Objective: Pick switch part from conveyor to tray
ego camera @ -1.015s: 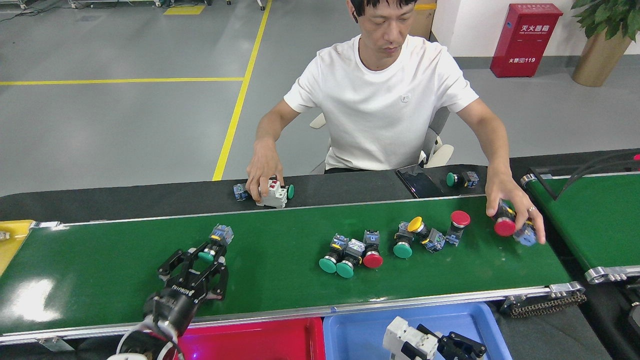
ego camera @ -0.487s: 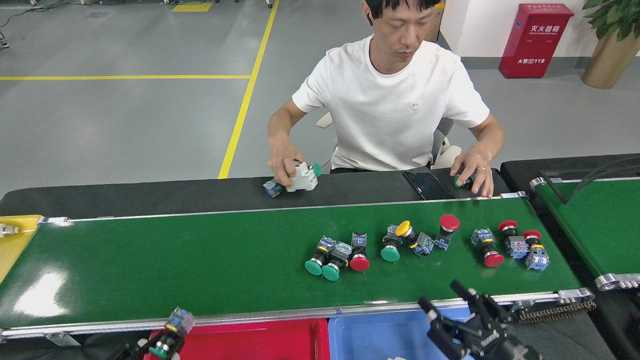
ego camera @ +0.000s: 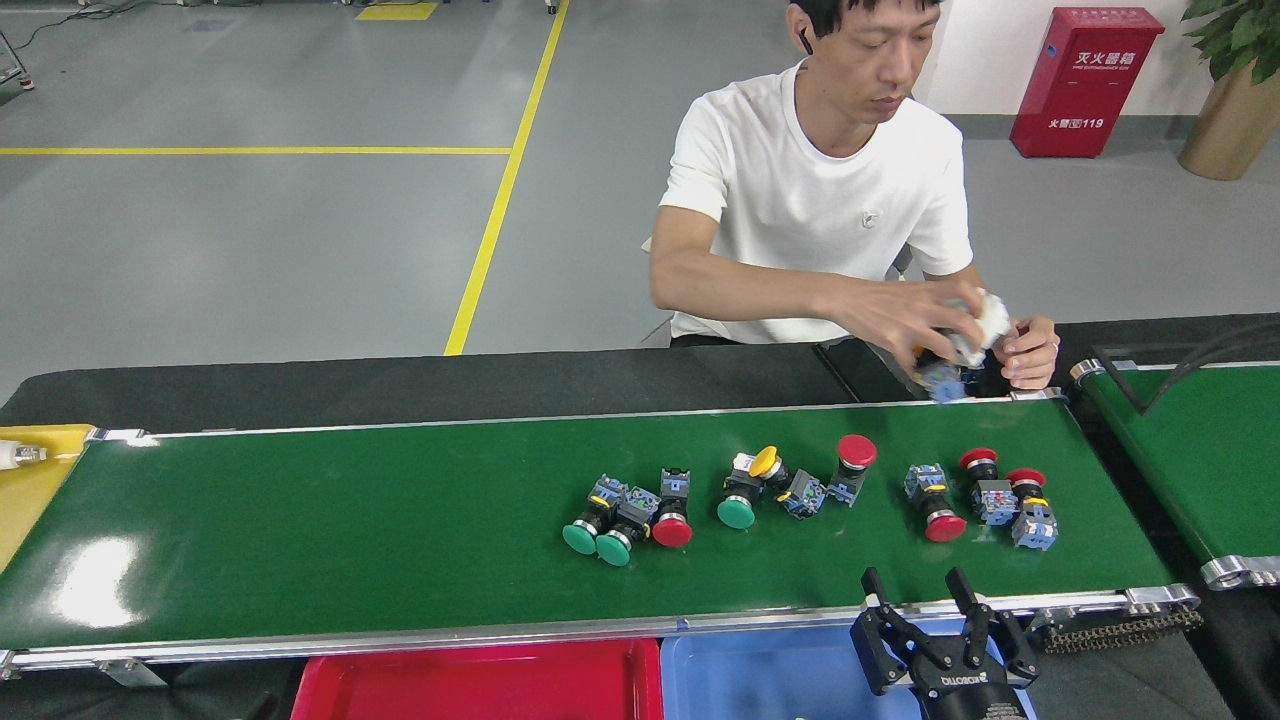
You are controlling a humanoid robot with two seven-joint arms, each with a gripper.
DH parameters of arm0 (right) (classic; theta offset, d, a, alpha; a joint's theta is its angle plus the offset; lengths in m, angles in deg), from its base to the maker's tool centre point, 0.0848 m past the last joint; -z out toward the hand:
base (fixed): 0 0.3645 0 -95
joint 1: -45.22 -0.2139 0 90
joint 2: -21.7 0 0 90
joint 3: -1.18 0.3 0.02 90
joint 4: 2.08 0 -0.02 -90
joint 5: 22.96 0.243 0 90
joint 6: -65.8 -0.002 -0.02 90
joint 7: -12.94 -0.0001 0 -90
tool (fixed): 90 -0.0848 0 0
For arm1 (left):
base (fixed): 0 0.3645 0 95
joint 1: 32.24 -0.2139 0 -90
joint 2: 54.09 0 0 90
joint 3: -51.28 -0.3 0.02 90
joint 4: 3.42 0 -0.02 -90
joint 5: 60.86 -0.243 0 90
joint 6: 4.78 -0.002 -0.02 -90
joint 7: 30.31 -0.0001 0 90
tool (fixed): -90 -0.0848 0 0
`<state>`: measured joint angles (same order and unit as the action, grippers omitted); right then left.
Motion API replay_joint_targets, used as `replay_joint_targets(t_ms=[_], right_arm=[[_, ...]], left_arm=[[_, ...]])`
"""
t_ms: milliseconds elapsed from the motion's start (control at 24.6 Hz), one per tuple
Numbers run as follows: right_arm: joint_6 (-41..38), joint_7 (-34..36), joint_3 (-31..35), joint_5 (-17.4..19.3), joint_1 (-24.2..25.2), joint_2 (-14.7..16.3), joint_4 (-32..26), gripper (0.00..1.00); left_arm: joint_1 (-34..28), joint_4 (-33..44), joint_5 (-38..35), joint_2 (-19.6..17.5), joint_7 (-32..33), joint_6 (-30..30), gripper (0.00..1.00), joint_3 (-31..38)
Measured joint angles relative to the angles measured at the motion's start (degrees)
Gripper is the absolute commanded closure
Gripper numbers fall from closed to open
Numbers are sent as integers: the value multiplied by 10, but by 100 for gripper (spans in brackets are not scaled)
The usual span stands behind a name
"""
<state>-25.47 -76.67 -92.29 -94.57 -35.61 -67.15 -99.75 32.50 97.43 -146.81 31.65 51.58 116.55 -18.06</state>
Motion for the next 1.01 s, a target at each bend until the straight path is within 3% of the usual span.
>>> replay_joint_targets(t_ms=[244,487,609,771,852,974,1015], right_arm=[[48,-47,-61,-29,-98,-29,82,8],[124,-52,-116,-34,-181,-34,176,8],[152,-52,-142,-34,-219,-45,225,8],[181,-54,-165,-34,-265,-59,279,11],[186,-54,-175,-34,-287,-70,309,23],[187,-56,-187,-31,-301,-71,338,68],[180,-56,-190,-30,-301,-71,342,77]], left_arm=[[37,-22,32,25,84,-75,0,40],[56,-19,35,25,98,-99,0,40],[58,-2,34,23,100,-91,0,23],[101,-3,-7,20,99,-69,0,-60],[129,-13,-45,20,98,-68,0,-94],[165,-48,-85,24,98,-65,0,-131],[176,-59,-93,24,98,-65,0,-142]])
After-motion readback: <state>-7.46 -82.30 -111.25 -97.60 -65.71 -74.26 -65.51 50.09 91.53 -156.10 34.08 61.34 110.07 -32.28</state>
